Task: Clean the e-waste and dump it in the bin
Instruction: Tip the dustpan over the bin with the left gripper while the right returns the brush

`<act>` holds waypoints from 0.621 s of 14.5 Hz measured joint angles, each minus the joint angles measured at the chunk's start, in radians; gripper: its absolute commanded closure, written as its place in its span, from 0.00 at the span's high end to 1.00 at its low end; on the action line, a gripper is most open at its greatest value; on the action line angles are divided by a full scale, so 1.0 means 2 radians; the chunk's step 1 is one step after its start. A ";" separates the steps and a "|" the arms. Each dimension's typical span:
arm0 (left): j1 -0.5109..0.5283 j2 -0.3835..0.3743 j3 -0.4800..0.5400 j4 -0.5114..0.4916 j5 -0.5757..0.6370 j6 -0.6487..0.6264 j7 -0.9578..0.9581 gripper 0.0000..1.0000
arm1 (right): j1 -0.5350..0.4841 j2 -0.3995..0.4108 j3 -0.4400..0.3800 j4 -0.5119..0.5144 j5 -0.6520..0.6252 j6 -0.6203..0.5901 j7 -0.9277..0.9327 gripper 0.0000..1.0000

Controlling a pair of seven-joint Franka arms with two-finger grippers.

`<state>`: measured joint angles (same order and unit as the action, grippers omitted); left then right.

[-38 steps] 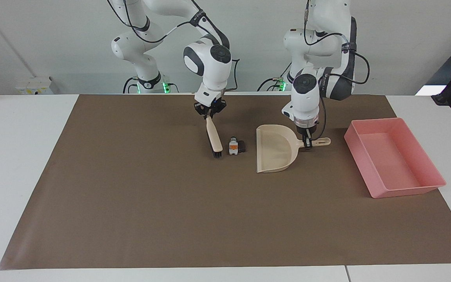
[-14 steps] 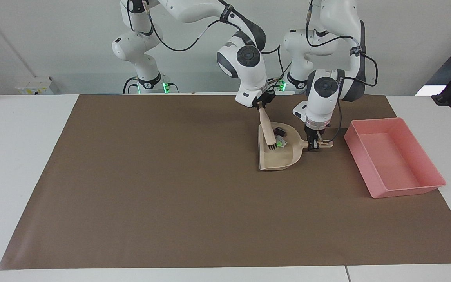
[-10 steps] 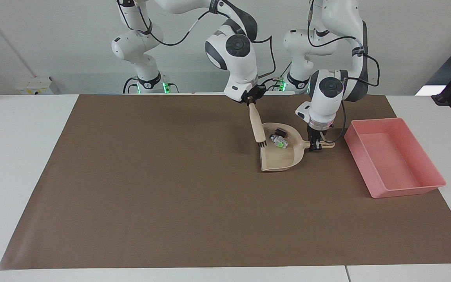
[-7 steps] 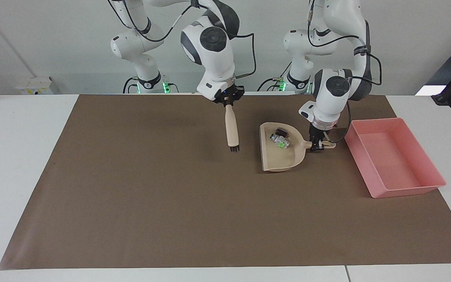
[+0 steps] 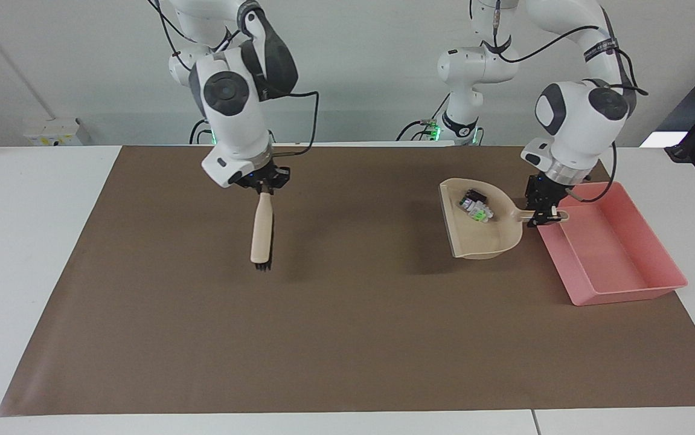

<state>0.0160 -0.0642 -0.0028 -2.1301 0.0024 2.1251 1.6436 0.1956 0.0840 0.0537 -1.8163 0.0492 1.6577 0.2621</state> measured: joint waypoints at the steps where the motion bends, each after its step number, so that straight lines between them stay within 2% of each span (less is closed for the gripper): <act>1: 0.017 0.000 0.001 0.008 0.000 -0.008 0.009 0.00 | -0.029 0.000 0.000 -0.009 -0.007 0.007 -0.029 0.00; 4: 0.066 -0.002 0.003 0.020 -0.001 -0.022 0.034 0.00 | -0.101 -0.008 -0.001 -0.051 -0.020 0.043 -0.101 0.00; 9: 0.140 0.004 0.005 0.070 -0.001 -0.047 0.073 0.00 | -0.188 -0.045 -0.001 -0.176 -0.025 0.173 -0.201 0.00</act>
<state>0.2964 -0.0567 0.0076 -1.9902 0.0001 2.0320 1.7894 -0.1814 -0.0056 0.0523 -2.1683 -0.0018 2.0043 -0.1409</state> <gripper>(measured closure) 0.670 0.749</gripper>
